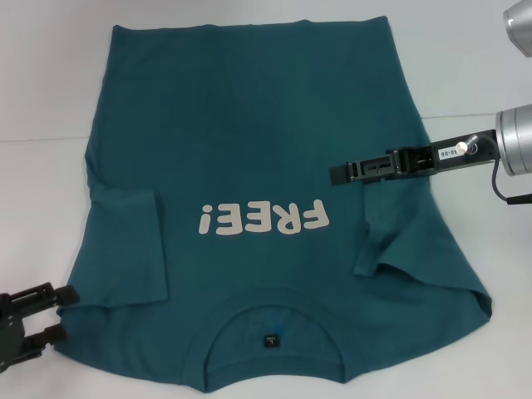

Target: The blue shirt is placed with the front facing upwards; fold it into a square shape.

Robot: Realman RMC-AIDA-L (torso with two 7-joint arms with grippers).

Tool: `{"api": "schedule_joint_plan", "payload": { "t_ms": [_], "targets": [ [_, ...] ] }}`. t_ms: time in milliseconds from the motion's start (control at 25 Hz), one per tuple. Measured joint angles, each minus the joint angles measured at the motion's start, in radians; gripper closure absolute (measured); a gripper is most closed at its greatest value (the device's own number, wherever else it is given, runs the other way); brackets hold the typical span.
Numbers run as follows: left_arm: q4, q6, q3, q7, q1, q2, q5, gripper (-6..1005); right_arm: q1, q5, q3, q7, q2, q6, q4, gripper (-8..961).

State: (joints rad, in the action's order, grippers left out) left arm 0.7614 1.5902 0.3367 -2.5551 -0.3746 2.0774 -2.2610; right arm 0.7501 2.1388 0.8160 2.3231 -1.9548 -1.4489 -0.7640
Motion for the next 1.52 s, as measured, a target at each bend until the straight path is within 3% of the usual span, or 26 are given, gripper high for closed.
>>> {"api": "schedule_joint_plan", "payload": {
  "t_ms": [520, 1520],
  "targets": [
    [0.002, -0.067, -0.009, -0.051, 0.001, -0.002, -0.073, 249, -0.007, 0.002, 0.001, -0.001, 0.002, 0.007, 0.000, 24],
    [-0.035, -0.139, -0.009, -0.053, -0.007, -0.004, -0.074, 249, -0.012, 0.003, 0.000, 0.004, 0.004, 0.005, 0.000, 38]
  ]
}}
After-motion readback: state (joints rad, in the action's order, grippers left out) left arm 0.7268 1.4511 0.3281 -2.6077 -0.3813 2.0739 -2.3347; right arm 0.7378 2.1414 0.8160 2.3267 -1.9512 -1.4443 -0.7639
